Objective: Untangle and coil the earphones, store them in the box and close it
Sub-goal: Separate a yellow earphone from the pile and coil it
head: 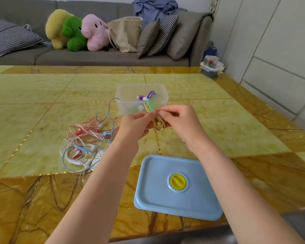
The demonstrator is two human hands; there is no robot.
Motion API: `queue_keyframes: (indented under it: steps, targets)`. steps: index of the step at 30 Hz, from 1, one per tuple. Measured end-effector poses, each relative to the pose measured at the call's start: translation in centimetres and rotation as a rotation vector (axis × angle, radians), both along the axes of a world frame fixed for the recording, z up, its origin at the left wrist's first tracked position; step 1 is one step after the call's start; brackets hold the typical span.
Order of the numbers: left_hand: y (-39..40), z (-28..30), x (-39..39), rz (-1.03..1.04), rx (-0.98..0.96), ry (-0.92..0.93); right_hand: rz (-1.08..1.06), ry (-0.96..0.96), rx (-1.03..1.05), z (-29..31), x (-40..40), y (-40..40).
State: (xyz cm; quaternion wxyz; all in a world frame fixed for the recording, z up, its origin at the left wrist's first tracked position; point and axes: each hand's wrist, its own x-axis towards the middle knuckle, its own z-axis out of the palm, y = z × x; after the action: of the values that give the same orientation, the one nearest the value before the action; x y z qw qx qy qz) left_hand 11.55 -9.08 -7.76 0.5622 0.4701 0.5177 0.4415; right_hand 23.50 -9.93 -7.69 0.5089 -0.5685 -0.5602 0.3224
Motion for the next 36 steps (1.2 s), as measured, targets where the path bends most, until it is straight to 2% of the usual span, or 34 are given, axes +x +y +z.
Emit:
queue_keyframes:
  steps: [2,10,13,18,22,25,29,36]
  targets:
    - [0.0,0.0,0.2,0.013,0.032,0.028,-0.003,0.028,-0.020,-0.1,0.0,0.1]
    - [0.3,0.0,1.0,0.100,0.128,0.110,-0.006,0.365,-0.137,-0.3,-1.0,0.5]
    - [0.5,0.0,0.5,0.093,0.085,0.065,0.007,0.376,-0.184,-0.5,-1.5,0.7]
    - [0.7,0.2,-0.5,0.011,-0.022,0.040,-0.052,0.178,-0.174,-0.9,-1.8,0.8]
    - [0.7,0.3,-0.6,0.017,-0.052,-0.012,-0.055,0.153,-0.159,-0.5,-1.5,0.7]
    - [0.6,0.5,-0.8,-0.003,-0.084,-0.112,-0.023,0.199,-0.159,-0.4,-1.5,0.6]
    - [0.7,0.6,-1.1,-0.034,-0.101,-0.194,0.045,0.429,-0.181,-0.1,-1.4,0.3]
    - [0.6,0.6,-1.1,-0.024,-0.061,-0.174,0.044,0.447,-0.154,0.0,-1.7,0.1]
